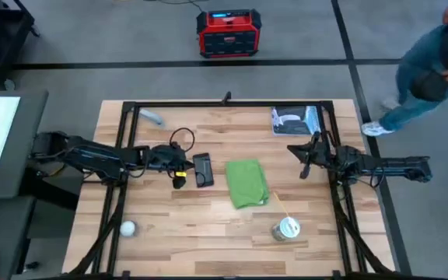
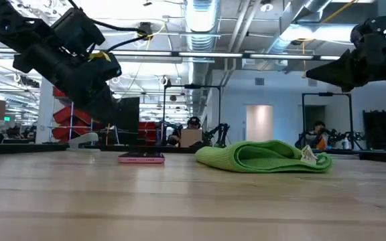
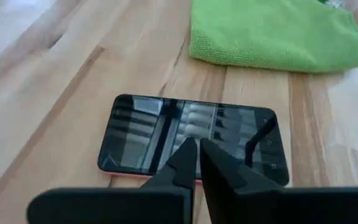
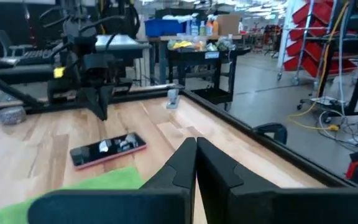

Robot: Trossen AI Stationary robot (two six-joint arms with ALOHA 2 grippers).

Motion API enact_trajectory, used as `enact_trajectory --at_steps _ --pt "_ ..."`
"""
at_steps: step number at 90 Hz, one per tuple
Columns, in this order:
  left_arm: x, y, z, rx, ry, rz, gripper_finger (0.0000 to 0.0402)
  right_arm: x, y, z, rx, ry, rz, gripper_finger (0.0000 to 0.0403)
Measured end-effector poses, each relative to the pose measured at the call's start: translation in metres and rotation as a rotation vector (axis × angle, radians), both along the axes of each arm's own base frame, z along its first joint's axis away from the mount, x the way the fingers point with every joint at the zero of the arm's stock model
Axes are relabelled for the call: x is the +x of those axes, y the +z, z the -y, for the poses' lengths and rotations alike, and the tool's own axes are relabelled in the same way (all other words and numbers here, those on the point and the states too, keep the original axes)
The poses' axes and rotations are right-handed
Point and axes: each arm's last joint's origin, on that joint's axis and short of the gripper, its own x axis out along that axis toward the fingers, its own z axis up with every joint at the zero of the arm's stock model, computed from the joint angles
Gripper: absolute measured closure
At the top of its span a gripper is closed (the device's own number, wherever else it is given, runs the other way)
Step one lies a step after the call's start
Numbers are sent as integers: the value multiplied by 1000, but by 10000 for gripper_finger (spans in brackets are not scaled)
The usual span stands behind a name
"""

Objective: Apply microfiber cloth
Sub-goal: Spray the cellphone using the cleaning bottle

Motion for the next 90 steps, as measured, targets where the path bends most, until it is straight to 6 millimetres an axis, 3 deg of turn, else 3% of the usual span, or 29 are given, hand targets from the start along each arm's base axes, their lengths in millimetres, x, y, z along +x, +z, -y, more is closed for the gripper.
enact_trajectory --at_steps 42,72,90 --pt "0 0 0 -72 56 14 397 0 -4 2 124 -16 7 403" --pt "-5 -5 -4 -141 161 -29 318 7 -15 1 191 42 -97 403" --pt "-5 -5 -10 -176 220 -14 298 20 -14 0 195 106 -89 403"
